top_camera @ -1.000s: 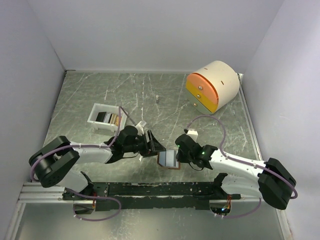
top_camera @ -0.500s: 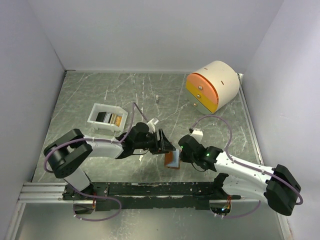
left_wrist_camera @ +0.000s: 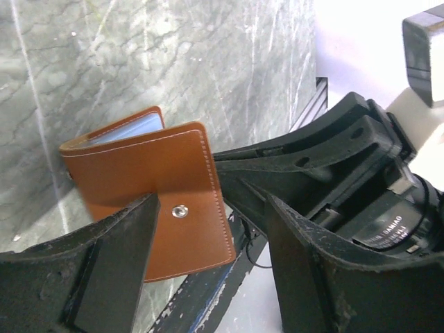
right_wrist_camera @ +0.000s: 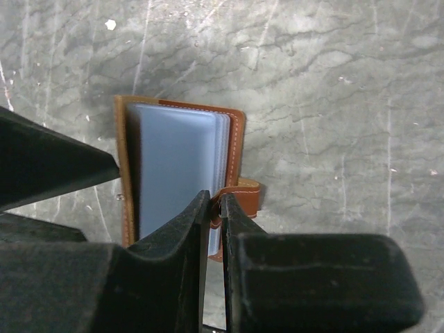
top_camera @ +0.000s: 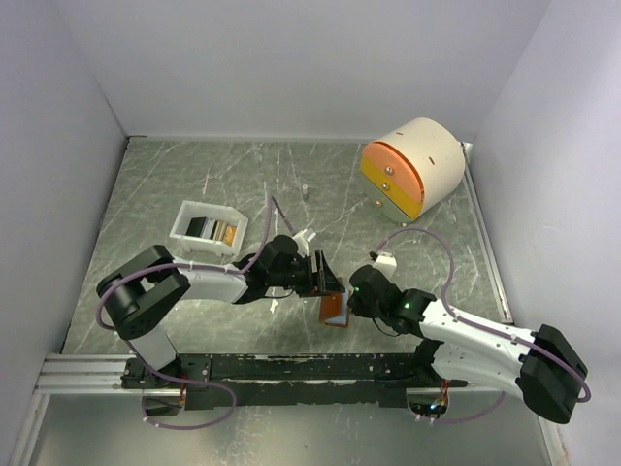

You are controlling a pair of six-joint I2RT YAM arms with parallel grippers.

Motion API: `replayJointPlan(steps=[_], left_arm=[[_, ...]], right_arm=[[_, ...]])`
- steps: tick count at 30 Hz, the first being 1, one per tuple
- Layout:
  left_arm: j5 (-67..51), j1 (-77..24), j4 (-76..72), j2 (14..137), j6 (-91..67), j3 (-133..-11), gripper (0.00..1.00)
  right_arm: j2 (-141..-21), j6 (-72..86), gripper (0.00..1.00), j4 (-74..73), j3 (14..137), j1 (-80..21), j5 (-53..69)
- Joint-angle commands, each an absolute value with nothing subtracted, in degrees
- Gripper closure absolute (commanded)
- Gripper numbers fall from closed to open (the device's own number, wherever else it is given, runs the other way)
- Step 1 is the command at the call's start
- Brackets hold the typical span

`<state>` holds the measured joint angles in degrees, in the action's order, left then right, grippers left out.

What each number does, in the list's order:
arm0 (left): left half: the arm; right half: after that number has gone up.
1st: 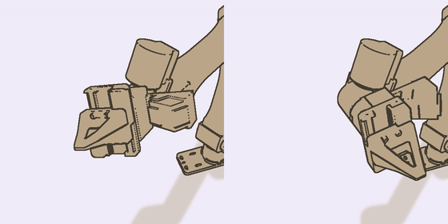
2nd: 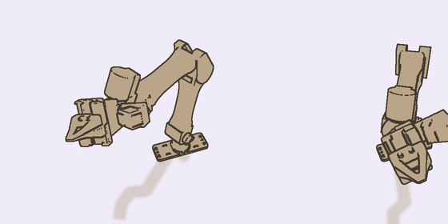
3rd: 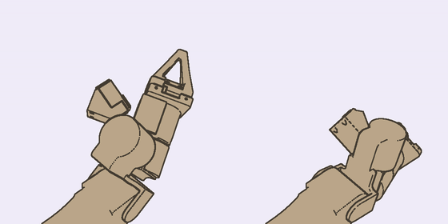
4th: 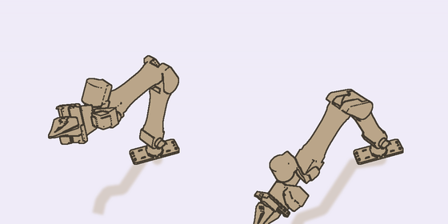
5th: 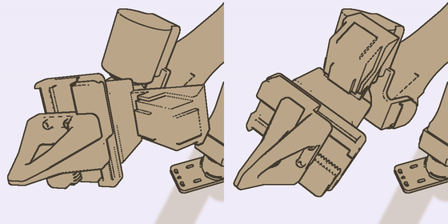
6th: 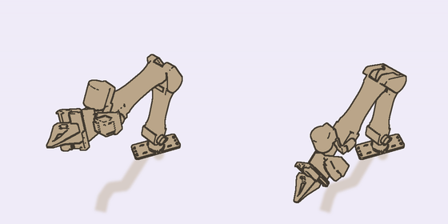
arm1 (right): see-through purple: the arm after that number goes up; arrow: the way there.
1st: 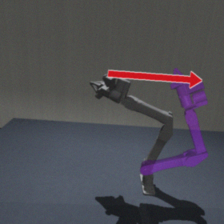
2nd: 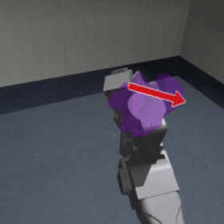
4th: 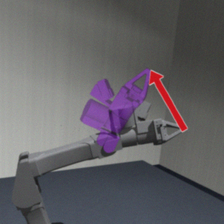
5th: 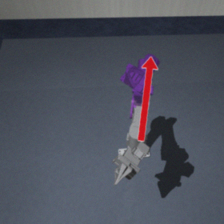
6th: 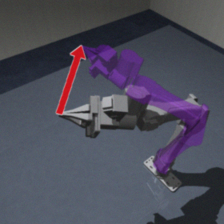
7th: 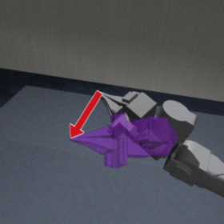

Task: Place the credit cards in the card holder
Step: Close the card holder at the center of the board.

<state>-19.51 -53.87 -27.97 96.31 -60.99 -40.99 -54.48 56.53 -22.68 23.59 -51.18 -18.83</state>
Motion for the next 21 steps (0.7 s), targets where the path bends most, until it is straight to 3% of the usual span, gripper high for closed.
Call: replayJointPlan(steps=[1, 5, 12, 17, 21], left_arm=[[-18.26, -54.23, -27.00, 96.86, -59.19, -42.07, 0.26], [-14.93, -54.23, -23.29, 94.40, -58.87, -41.39, 0.28], [-6.92, -54.14, -15.43, 87.03, -60.12, -36.98, 0.45], [-1.57, -54.05, -7.99, 84.78, -59.42, -37.56, 0.63], [-1.77, -54.05, -5.45, 86.58, -57.45, -39.92, 0.70]], right_arm=[[-55.30, 54.12, 0.90, -16.66, 22.87, -51.38, -16.71], [-55.58, 51.29, 0.90, -10.33, 22.16, -51.34, -14.26], [-61.33, 48.32, 0.90, -2.48, 24.16, -51.34, -10.49], [-62.56, 48.79, 0.90, -5.04, 25.85, -51.36, -11.63], [-59.91, 49.75, 0.89, -9.09, 25.87, -51.34, -13.67]])
